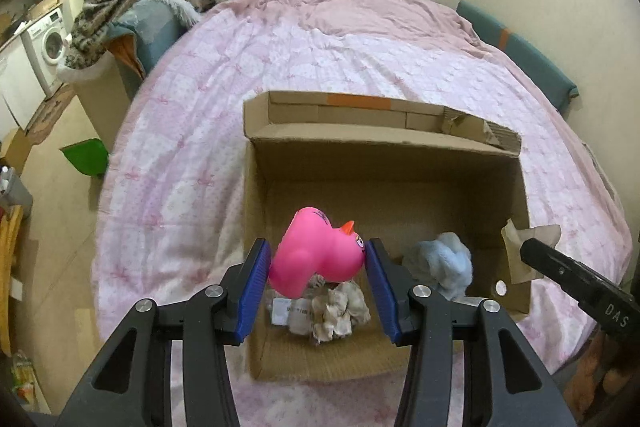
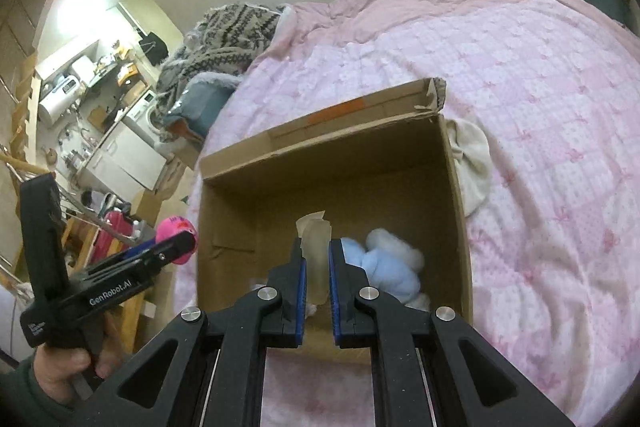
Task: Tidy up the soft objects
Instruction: 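Lower the duck and foam piece into the box and open both tools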
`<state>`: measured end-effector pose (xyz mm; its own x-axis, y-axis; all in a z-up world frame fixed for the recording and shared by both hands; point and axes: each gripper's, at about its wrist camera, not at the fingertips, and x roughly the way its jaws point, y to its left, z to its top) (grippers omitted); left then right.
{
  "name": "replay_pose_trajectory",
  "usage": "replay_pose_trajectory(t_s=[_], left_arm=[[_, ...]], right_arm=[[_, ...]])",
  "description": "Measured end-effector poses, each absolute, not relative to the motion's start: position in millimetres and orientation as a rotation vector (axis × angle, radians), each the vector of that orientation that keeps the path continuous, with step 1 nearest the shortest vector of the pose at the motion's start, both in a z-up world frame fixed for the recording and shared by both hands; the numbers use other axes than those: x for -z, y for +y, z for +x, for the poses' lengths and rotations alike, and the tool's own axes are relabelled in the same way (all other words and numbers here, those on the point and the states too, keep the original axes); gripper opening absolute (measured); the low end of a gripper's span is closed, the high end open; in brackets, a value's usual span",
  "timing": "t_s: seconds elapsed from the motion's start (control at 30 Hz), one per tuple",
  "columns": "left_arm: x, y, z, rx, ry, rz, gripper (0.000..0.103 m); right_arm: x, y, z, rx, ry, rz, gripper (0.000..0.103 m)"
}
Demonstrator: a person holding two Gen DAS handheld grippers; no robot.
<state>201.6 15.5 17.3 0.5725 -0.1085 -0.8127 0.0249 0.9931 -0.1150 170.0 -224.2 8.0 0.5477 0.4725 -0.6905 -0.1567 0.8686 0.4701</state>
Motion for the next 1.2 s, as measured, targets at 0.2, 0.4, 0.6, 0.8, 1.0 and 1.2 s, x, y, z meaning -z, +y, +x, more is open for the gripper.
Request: replay_pose_trajectory(t_s=[0.2,0.4,0.6,0.8,1.0,1.2], left_arm=[[12.5,13.4,200.1,0.103,0.978,-0.078,0.045],[19.9,11.4,198.0,0.117,0.989,-0.068,0.045],[29.4,1.1,198.2,0.169,1.043,-0.097,0.045],[39.8,-20.8,194.0,0.215,1.063,-0.017,0.045],[46.4,-18.8,191.7,0.202,1.058,-0.050,0.045],[45.4,-16.7,190.1,0.187,1.038,-0.049,0.045]], right_arm=[[17.1,-224.3,172.4,-0.367,0.963,0.395,0.012],[29.7,-217.9,177.3,-0.384,1.007,0.394,0.012],[37.2,-200.5,176.5,-0.412,1.052,0.344,0.013],[47.1,-201.7,178.9,-0.387,1.100,0.347,0.013],[53.3,-203.4,180.9,-0.383,1.137,0.363,0.013],[53.5,-207.1,182.9,-0.381,1.142,0.386,0.013]])
